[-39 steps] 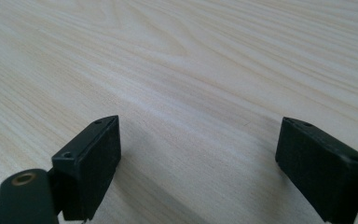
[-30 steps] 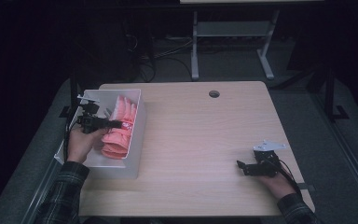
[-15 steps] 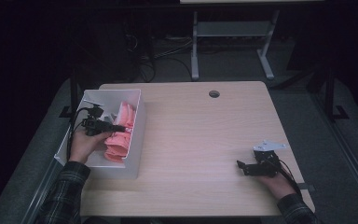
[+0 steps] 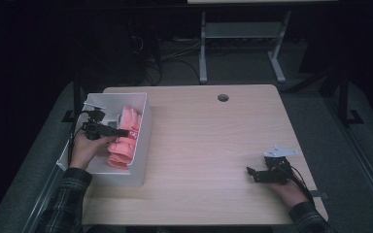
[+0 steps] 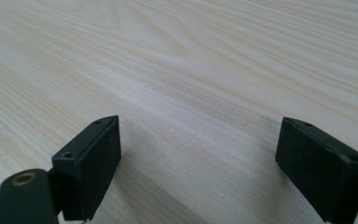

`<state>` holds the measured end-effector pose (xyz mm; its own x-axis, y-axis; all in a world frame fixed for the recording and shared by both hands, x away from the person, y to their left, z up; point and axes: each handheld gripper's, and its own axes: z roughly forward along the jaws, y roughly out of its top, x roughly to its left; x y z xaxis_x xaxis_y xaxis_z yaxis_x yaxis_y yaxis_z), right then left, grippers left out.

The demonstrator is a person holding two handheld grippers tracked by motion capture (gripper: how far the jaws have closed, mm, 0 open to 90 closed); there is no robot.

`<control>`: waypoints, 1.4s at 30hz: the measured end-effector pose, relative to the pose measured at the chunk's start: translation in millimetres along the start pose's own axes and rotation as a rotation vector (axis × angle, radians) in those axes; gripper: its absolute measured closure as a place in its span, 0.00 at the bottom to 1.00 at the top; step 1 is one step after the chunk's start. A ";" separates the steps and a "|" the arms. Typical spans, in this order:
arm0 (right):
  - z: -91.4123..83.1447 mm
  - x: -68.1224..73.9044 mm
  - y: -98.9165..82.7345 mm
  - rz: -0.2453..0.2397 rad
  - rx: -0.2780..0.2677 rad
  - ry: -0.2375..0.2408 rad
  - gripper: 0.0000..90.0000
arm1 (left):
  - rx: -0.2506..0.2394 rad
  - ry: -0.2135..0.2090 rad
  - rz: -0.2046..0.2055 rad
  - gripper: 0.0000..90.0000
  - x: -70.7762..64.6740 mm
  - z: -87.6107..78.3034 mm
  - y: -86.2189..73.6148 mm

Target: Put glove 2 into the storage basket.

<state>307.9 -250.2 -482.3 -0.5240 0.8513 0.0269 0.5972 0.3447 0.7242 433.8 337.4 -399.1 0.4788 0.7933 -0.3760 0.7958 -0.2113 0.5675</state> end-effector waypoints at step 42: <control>0.0 0.1 0.0 0.001 0.000 -0.001 0.15 | -0.249 -0.046 0.417 0.18 -204.9 -17.4 33.2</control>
<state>307.8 -250.1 -482.3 -0.5226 0.8522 0.0270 0.5980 0.3438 0.7240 355.7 177.8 -290.5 0.7579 0.6433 -0.1082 0.4228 -0.3581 0.8325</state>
